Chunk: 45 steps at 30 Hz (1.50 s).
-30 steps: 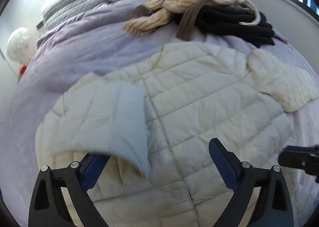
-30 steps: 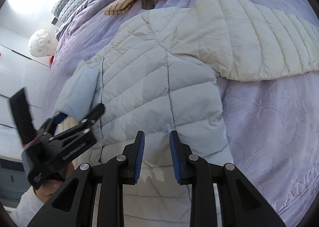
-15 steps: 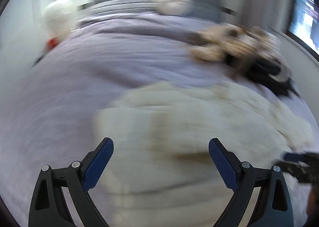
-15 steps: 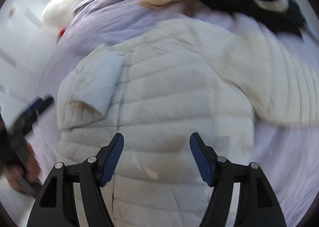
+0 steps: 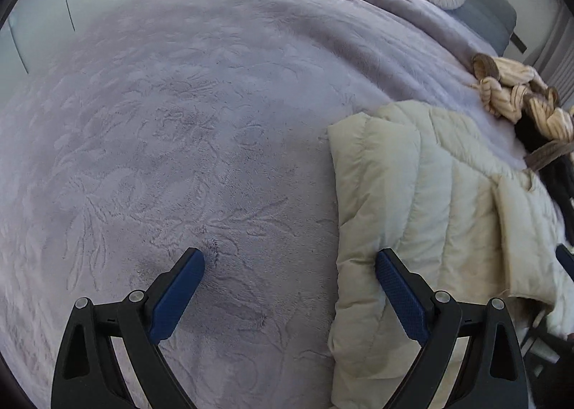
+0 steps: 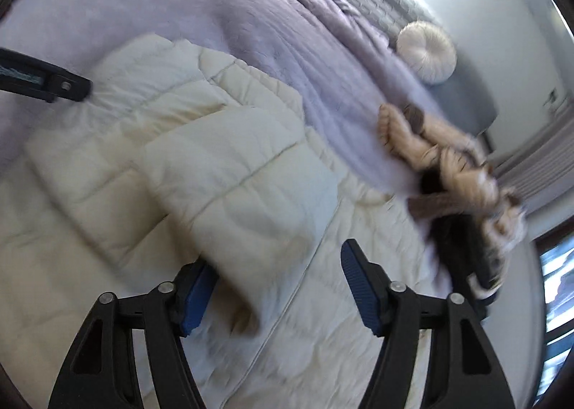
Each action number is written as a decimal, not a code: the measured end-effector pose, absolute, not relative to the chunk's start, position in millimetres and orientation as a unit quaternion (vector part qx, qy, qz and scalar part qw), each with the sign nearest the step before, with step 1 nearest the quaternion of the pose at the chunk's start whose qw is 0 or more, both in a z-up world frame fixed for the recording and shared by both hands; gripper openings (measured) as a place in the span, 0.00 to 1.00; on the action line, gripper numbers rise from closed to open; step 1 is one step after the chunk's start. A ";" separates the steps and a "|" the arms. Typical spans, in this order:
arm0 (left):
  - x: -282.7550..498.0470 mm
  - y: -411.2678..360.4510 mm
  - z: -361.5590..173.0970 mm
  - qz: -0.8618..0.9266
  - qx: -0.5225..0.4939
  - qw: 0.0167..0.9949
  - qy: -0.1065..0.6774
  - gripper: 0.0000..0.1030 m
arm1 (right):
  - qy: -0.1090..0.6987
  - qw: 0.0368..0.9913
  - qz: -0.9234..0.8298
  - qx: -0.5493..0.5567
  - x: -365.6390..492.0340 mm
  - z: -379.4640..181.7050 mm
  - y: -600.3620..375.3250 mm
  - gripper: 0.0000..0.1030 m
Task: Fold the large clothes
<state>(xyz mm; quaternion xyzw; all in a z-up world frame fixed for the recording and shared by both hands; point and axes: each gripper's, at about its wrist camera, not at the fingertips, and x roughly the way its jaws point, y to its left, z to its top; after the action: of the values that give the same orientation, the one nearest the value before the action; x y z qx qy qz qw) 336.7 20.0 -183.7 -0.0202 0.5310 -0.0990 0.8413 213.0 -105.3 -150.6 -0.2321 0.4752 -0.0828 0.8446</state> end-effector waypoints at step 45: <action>355.4 -30.7 -189.2 -0.096 0.048 0.849 0.518 0.73 | 0.441 0.725 -0.145 0.508 87.6 -206.8 -340.7 0.03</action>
<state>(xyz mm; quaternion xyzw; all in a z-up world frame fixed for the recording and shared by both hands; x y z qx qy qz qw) 355.4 -30.7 -189.2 0.0478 0.5181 -0.0959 0.8486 87.6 -340.7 -206.8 0.5081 0.4412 -0.1452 0.7253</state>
